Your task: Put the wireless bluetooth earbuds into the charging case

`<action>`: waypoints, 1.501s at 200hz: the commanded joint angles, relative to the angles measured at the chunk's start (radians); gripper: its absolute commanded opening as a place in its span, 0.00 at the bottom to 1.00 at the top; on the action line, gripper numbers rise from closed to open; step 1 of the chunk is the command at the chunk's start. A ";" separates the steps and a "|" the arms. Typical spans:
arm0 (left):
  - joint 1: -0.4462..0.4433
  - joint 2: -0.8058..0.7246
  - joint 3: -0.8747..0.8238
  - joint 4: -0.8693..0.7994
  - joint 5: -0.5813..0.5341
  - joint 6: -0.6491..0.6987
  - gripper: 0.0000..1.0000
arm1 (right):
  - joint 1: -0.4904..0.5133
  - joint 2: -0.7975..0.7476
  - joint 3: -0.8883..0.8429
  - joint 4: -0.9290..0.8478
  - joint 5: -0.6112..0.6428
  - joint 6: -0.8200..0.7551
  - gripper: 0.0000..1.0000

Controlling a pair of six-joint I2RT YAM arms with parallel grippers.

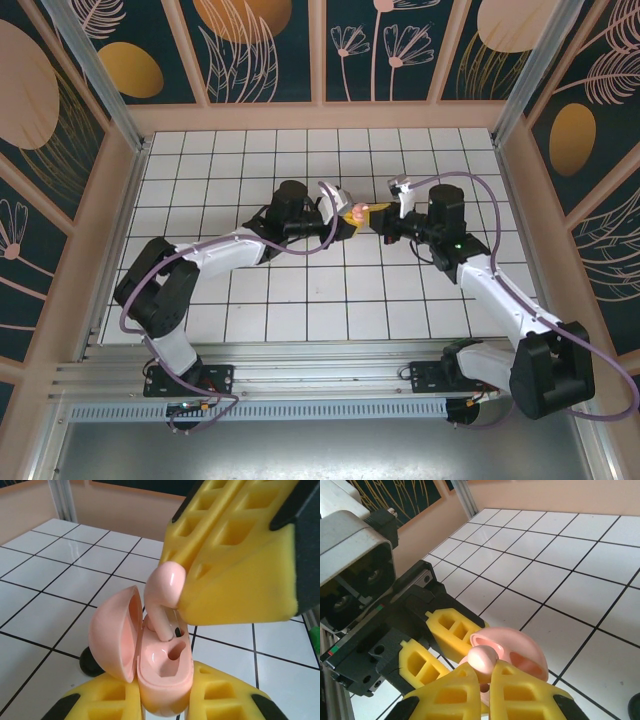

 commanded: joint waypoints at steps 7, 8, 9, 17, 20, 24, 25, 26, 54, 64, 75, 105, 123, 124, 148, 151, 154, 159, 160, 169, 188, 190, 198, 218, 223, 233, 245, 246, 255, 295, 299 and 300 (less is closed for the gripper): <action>-0.006 -0.046 0.024 0.002 0.037 0.032 0.05 | -0.006 0.017 0.051 -0.098 -0.024 -0.088 0.09; -0.007 -0.045 0.024 0.002 0.037 0.031 0.05 | -0.006 0.017 0.053 -0.100 -0.024 -0.089 0.09; -0.007 -0.046 0.024 0.002 0.037 0.032 0.05 | -0.006 0.017 0.054 -0.101 -0.025 -0.090 0.09; -0.007 -0.047 0.026 0.003 0.039 0.033 0.05 | -0.006 0.022 0.059 -0.112 -0.027 -0.099 0.09; -0.007 -0.047 0.026 0.004 0.042 0.033 0.05 | -0.006 0.023 0.061 -0.115 -0.029 -0.101 0.09; -0.006 -0.047 0.026 0.003 0.043 0.034 0.05 | -0.006 0.024 0.062 -0.119 -0.031 -0.105 0.09; -0.005 -0.047 0.026 0.003 0.044 0.034 0.05 | -0.006 0.025 0.063 -0.120 -0.031 -0.105 0.09; -0.006 -0.047 0.027 0.004 0.045 0.034 0.05 | -0.006 0.026 0.063 -0.121 -0.033 -0.106 0.09; -0.006 -0.046 0.027 0.009 0.053 0.031 0.05 | -0.006 0.031 0.068 -0.136 -0.041 -0.121 0.09; -0.005 -0.046 0.027 0.011 0.053 0.031 0.05 | -0.006 0.029 0.068 -0.148 -0.046 -0.129 0.09; -0.006 -0.045 0.027 0.012 0.055 0.030 0.05 | -0.007 0.027 0.070 -0.158 -0.048 -0.138 0.09; -0.007 -0.045 0.025 0.017 0.056 0.026 0.05 | -0.006 0.012 0.069 -0.185 -0.050 -0.157 0.09; -0.005 -0.046 0.019 0.035 0.057 0.014 0.05 | -0.006 0.003 0.063 -0.189 -0.062 -0.157 0.09; -0.006 -0.046 0.018 0.037 0.057 0.013 0.05 | -0.006 0.003 0.063 -0.189 -0.063 -0.157 0.09; -0.006 -0.050 0.003 0.082 0.058 -0.009 0.05 | -0.006 -0.006 0.047 -0.173 -0.087 -0.152 0.09; -0.007 -0.049 0.003 0.086 0.059 -0.010 0.05 | -0.006 -0.007 0.044 -0.170 -0.092 -0.151 0.09; -0.006 -0.048 0.003 0.087 0.060 -0.013 0.05 | -0.007 -0.007 0.044 -0.168 -0.095 -0.151 0.09; -0.005 -0.049 0.004 0.089 0.061 -0.014 0.05 | -0.006 -0.011 0.041 -0.167 -0.100 -0.151 0.09; -0.005 -0.048 0.004 0.089 0.061 -0.014 0.05 | -0.006 -0.011 0.040 -0.166 -0.100 -0.150 0.09; -0.007 -0.047 0.004 0.095 0.064 -0.017 0.05 | -0.006 -0.015 0.036 -0.166 -0.108 -0.152 0.09; -0.006 -0.045 0.004 0.098 0.062 -0.019 0.05 | -0.006 -0.024 0.036 -0.183 -0.107 -0.162 0.09; -0.007 -0.045 0.004 0.098 0.062 -0.019 0.05 | -0.006 -0.026 0.036 -0.184 -0.106 -0.163 0.09; -0.007 -0.045 0.003 0.098 0.063 -0.021 0.05 | -0.006 -0.030 0.036 -0.191 -0.103 -0.168 0.09; -0.007 -0.048 0.000 0.099 0.061 -0.018 0.05 | -0.007 -0.035 0.035 -0.201 -0.091 -0.176 0.09; -0.006 -0.050 -0.001 0.100 0.061 -0.017 0.05 | -0.007 -0.034 0.036 -0.201 -0.085 -0.175 0.09; -0.006 -0.054 -0.001 0.097 0.059 -0.013 0.05 | -0.007 -0.028 0.038 -0.204 -0.079 -0.177 0.09; -0.007 -0.057 -0.003 0.091 0.064 -0.002 0.05 | -0.007 -0.021 0.042 -0.202 -0.080 -0.174 0.09; -0.006 -0.057 -0.003 0.091 0.065 -0.003 0.05 | -0.007 -0.021 0.042 -0.202 -0.081 -0.175 0.09; -0.006 -0.057 -0.005 0.091 0.066 0.002 0.05 | -0.007 -0.017 0.044 -0.199 -0.083 -0.175 0.10; -0.006 -0.058 0.000 0.079 0.071 0.013 0.05 | -0.007 -0.026 0.049 -0.191 -0.055 -0.165 0.21; -0.006 -0.058 0.000 0.078 0.074 0.014 0.05 | -0.007 -0.028 0.049 -0.189 -0.052 -0.163 0.21; -0.006 -0.058 0.000 0.078 0.074 0.014 0.05 | -0.008 -0.028 0.049 -0.187 -0.052 -0.162 0.22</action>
